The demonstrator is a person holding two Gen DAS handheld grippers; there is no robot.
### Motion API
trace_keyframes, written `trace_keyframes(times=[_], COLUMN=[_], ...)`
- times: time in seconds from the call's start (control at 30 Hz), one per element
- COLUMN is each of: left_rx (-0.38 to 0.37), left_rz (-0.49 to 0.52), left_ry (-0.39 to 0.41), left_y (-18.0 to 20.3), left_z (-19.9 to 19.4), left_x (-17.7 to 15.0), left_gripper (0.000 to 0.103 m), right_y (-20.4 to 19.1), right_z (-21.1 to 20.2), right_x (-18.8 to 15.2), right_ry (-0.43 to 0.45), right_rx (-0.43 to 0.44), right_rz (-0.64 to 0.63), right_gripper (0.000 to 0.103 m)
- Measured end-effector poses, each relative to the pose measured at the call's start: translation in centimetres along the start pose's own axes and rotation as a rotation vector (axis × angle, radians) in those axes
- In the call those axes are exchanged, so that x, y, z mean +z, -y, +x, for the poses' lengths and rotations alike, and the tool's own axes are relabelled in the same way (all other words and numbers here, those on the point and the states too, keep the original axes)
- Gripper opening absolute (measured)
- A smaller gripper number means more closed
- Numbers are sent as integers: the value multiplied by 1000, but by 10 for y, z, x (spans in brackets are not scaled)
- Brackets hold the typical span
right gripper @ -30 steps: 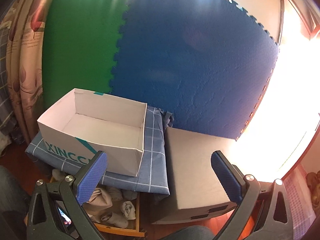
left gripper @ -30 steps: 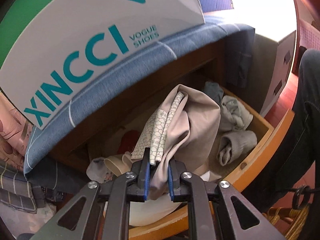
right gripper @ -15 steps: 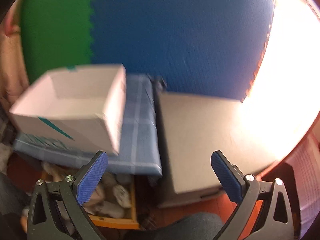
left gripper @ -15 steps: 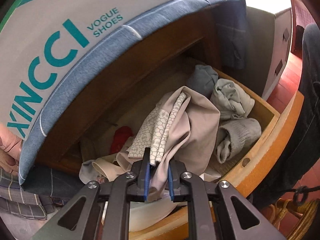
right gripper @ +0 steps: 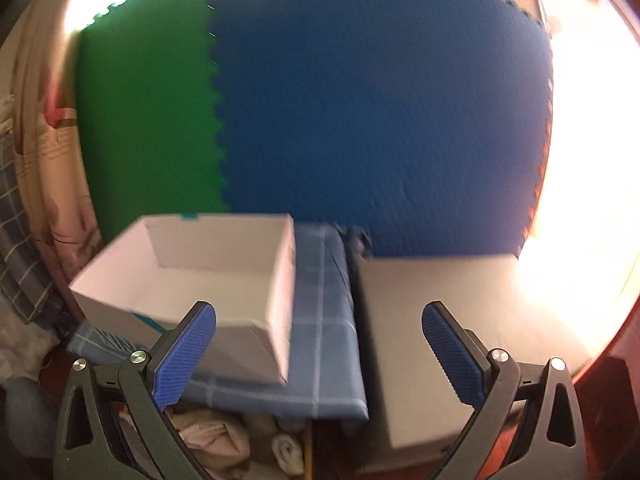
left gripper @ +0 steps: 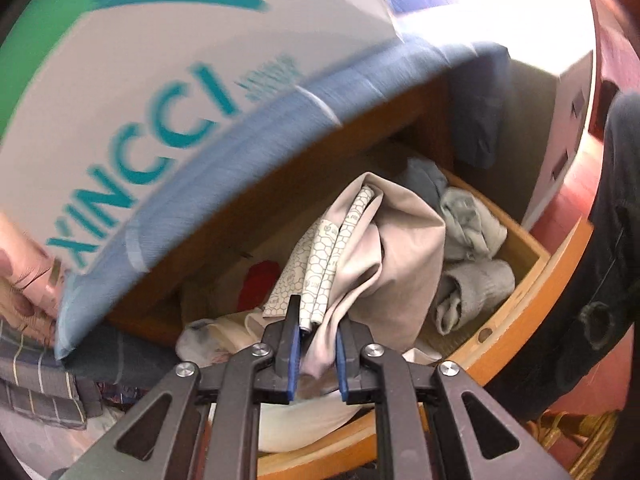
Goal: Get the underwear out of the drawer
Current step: 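Lift the beige underwear out of the drawer with the left gripper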
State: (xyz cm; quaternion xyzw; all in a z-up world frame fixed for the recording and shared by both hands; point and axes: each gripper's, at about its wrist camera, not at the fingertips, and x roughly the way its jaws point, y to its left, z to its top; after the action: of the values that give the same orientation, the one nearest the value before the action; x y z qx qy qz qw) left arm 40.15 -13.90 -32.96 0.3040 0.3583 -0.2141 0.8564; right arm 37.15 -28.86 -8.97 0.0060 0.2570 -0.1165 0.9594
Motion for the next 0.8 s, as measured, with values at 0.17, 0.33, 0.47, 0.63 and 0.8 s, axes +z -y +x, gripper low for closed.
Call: trace_keyframes(times=[0.17, 0.33, 0.47, 0.63, 0.8], left_rx=[26, 43, 68, 116, 150], left_rz=[-89, -190, -261, -328, -394], left_ry=[56, 103, 143, 195, 245], left_y=[-34, -72, -101, -132, -170], left_z=[-34, -76, -117, -167, -217], left_x=[-1, -8, -8, -3, 15], left_gripper=[14, 14, 14, 14, 14], right_y=[-26, -49, -60, -76, -82], right_z=[-7, -8, -6, -5, -5], right_x=[25, 33, 35, 39, 43], right_ry=[87, 141, 168, 200, 213], right_rx=[15, 41, 89, 114, 163], right_rz=[-7, -36, -20, -33, -27], right_gripper=[103, 103, 103, 103, 103])
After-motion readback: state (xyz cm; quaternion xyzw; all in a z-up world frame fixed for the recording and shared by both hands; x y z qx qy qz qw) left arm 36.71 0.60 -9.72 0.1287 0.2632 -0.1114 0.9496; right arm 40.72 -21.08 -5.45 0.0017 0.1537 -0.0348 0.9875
